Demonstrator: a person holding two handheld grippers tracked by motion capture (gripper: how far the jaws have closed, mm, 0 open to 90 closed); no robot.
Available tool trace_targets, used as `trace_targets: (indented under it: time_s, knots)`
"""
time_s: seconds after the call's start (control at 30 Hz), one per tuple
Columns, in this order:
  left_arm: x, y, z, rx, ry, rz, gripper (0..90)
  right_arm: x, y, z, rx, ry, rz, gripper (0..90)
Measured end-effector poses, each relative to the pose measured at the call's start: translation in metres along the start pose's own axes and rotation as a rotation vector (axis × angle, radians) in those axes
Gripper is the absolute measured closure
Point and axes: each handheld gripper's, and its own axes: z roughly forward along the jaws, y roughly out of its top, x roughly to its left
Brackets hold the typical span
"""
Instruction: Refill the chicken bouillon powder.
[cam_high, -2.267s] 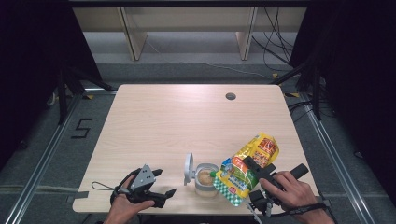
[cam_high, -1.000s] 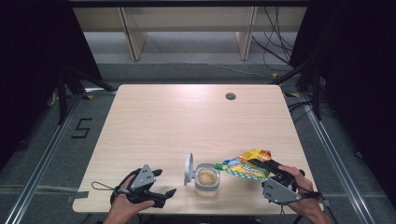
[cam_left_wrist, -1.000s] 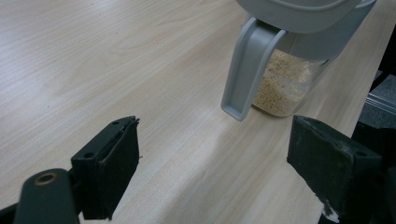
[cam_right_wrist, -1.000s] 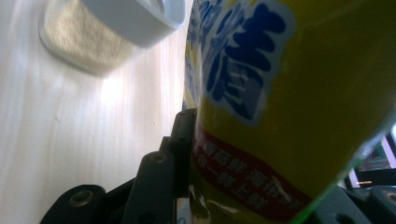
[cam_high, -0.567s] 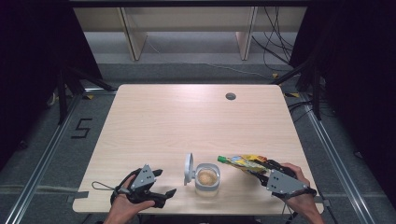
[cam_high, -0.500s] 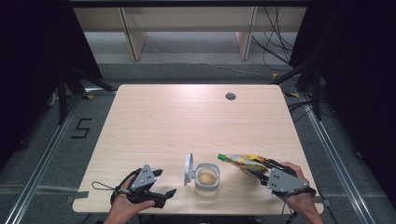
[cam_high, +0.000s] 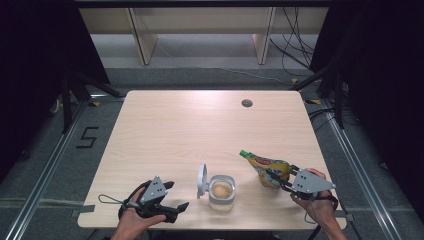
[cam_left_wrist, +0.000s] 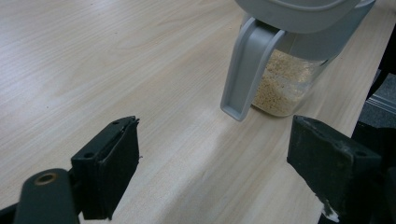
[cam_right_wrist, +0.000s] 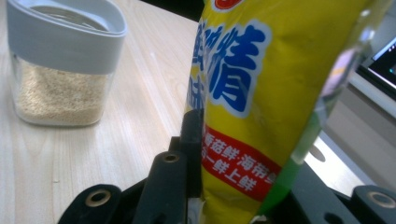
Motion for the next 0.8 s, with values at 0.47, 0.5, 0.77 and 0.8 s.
trace_targets:
  time_s: [0.47,0.5,0.77,0.8]
  knots:
    - [0.000,0.000,0.000,-0.001,0.002,0.005,16.0,-0.010,-0.014,-0.006,-0.040,-0.037,0.128,76.0]
    - [0.000,0.000,0.000,-0.003,0.002,0.004,16.0,-0.008,-0.014,-0.007,-0.040,-0.041,0.160,75.8]
    - [0.000,0.000,-0.001,-0.005,0.001,0.003,16.0,-0.012,-0.021,-0.012,-0.045,-0.044,0.186,75.2]
    - [0.000,0.000,-0.001,-0.004,0.003,0.005,16.0,-0.011,-0.021,-0.013,-0.038,-0.040,0.201,75.2]
